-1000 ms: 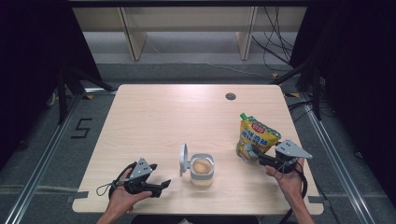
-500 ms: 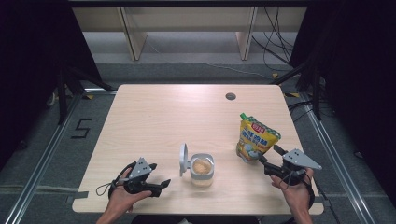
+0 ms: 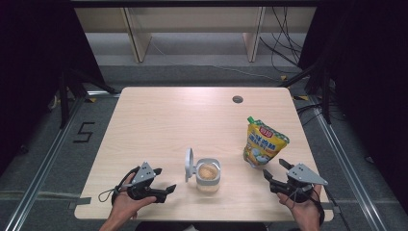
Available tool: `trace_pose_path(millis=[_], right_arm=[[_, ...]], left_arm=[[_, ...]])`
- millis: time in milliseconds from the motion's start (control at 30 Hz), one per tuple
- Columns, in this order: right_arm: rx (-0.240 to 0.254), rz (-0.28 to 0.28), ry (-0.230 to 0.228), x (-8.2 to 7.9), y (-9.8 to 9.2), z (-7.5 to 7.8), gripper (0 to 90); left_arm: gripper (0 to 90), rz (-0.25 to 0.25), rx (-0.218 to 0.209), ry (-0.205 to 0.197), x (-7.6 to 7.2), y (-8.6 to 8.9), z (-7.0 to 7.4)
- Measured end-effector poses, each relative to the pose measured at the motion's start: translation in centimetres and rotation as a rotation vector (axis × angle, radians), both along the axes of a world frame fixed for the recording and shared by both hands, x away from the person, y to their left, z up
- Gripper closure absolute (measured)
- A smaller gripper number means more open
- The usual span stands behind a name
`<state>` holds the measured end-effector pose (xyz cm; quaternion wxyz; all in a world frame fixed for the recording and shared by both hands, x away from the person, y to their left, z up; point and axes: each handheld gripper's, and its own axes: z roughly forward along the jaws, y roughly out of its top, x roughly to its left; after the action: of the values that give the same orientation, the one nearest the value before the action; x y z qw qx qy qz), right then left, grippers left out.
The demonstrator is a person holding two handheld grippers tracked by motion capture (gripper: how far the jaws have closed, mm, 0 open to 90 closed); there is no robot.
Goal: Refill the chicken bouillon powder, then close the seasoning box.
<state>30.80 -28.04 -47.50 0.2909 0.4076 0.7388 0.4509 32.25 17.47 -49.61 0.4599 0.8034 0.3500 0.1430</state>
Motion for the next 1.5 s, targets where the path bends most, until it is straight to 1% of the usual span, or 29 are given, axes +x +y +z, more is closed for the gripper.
trace_pose_path(millis=[133, 167, 200, 267, 300, 333, 433, 467, 500, 533, 633, 700, 767, 800, 833, 867, 900, 1000, 1067, 1100, 1133, 1167, 1200, 1233, 1267, 1400, 1433, 1467, 1500], right_arm=[[-0.011, 0.011, 0.022, -0.4, 0.2, 0.0, 30.9], [-0.038, 0.027, -0.006, -0.3, 0.1, -0.1, 30.9], [-0.023, 0.030, 0.023, -0.4, 0.3, -0.1, 30.9], [-0.027, 0.007, 0.043, -0.8, 0.4, -0.1, 30.9], [-0.027, 0.007, 0.043, -0.8, 0.4, -0.1, 30.9], [-0.057, 0.026, 0.001, -0.5, 0.2, -0.2, 30.8], [-0.065, 0.026, 0.012, -0.7, 0.3, -0.2, 30.7], [-0.047, 0.025, 0.035, -0.9, 0.4, -0.1, 30.7], [-0.047, 0.025, 0.035, -0.9, 0.4, -0.1, 30.7], [-0.061, 0.030, -0.003, -0.8, 0.3, -0.2, 30.7], [-0.052, 0.024, 0.028, -1.1, 0.4, -0.1, 30.6], [-0.063, 0.027, 0.006, -1.1, 0.4, -0.2, 30.6], [-0.052, 0.023, 0.036, -1.4, 0.5, -0.1, 30.6], [-0.066, 0.025, 0.020, -1.4, 0.4, -0.2, 30.5], [-0.057, 0.024, 0.039, -1.5, 0.5, -0.2, 30.6], [-0.054, 0.040, 0.036, -1.6, 0.6, -0.2, 32.0], [-0.054, 0.040, 0.036, -1.6, 0.6, -0.2, 32.0], [-0.068, 0.041, -0.012, -1.7, 0.6, 0.0, 32.1], [-0.071, 0.052, -0.013, -1.6, 0.7, -0.1, 32.0], [-0.072, 0.040, 0.009, -1.7, 0.7, 0.0, 32.0], [-0.084, 0.039, -0.007, -1.6, 0.6, -0.1, 32.0], [-0.082, 0.032, -0.005, -1.6, 0.6, -0.1, 32.0], [-0.082, 0.032, -0.005, -1.6, 0.6, -0.1, 32.0], [-0.076, 0.031, 0.000, -1.6, 0.7, -0.1, 32.0], [-0.087, 0.029, -0.009, -1.6, 0.6, 0.0, 32.0], [-0.063, 0.019, 0.014, -1.8, 0.8, -0.1, 32.0], [-0.083, 0.031, -0.006, -1.6, 0.7, -0.1, 32.0], [-0.069, 0.038, 0.028, -1.7, 0.8, -0.1, 32.0], [-0.064, 0.034, 0.015, -1.6, 0.8, -0.2, 32.0]], left_arm=[[18.4, -0.004, -0.003, -0.007, -0.1, -0.1, 0.1], [18.4, -0.009, -0.003, -0.010, -0.1, -0.1, 0.1], [18.4, -0.022, 0.019, -0.012, 0.0, 0.0, 0.3], [18.4, -0.027, 0.010, -0.015, 0.0, 0.0, 0.3], [18.4, -0.027, 0.010, -0.015, 0.0, 0.0, 0.3], [18.4, -0.020, 0.001, -0.012, -0.1, 0.0, 0.4], [18.3, 0.004, -0.011, 0.002, -0.1, 0.0, 0.5], [18.4, 0.011, -0.013, -0.005, -0.1, 0.1, 0.6], [18.4, 0.011, -0.019, -0.004, -0.1, 0.2, 0.7], [18.4, 0.005, -0.005, -0.011, 0.0, 0.3, 0.8], [18.4, 0.011, -0.011, -0.012, -0.1, 0.3, 1.0], [19.1, 0.020, -0.019, -0.009, -0.3, 0.1, 1.1], [24.1, -0.001, -0.010, -0.032, -0.1, 0.2, 1.3], [25.2, 0.001, -0.012, -0.034, -0.1, 0.2, 1.3], [26.7, 0.000, -0.010, -0.037, -0.1, 0.2, 1.3], [34.0, -0.004, -0.003, -0.037, -0.1, 0.3, 1.3], [34.0, 0.002, -0.005, -0.032, -0.2, 0.3, 1.2], [52.2, -0.004, -0.010, -0.041, -0.4, 0.4, 1.2], [62.5, -0.027, -0.017, -0.049, -0.5, 0.5, 1.4], [67.3, -0.038, -0.011, -0.073, -0.4, 0.6, 1.5], [71.5, -0.031, -0.008, -0.081, -0.5, 0.6, 1.6], [78.4, -0.041, 0.016, -0.121, -0.5, 0.6, 1.9], [81.6, -0.041, 0.016, -0.121, -0.5, 0.6, 1.9], [81.6, -0.047, 0.020, -0.131, -0.5, 0.6, 1.9], [85.6, -0.029, -0.005, -0.117, -0.7, 0.4, 1.9], [87.0, -0.055, -0.015, -0.138, -0.6, -0.1, 2.4], [87.3, -0.066, -0.014, -0.144, -0.5, -0.2, 2.5], [87.5, -0.058, -0.024, -0.138, -0.6, -0.4, 2.6], [87.6, -0.065, -0.011, -0.144, -0.5, -0.4, 2.7]])
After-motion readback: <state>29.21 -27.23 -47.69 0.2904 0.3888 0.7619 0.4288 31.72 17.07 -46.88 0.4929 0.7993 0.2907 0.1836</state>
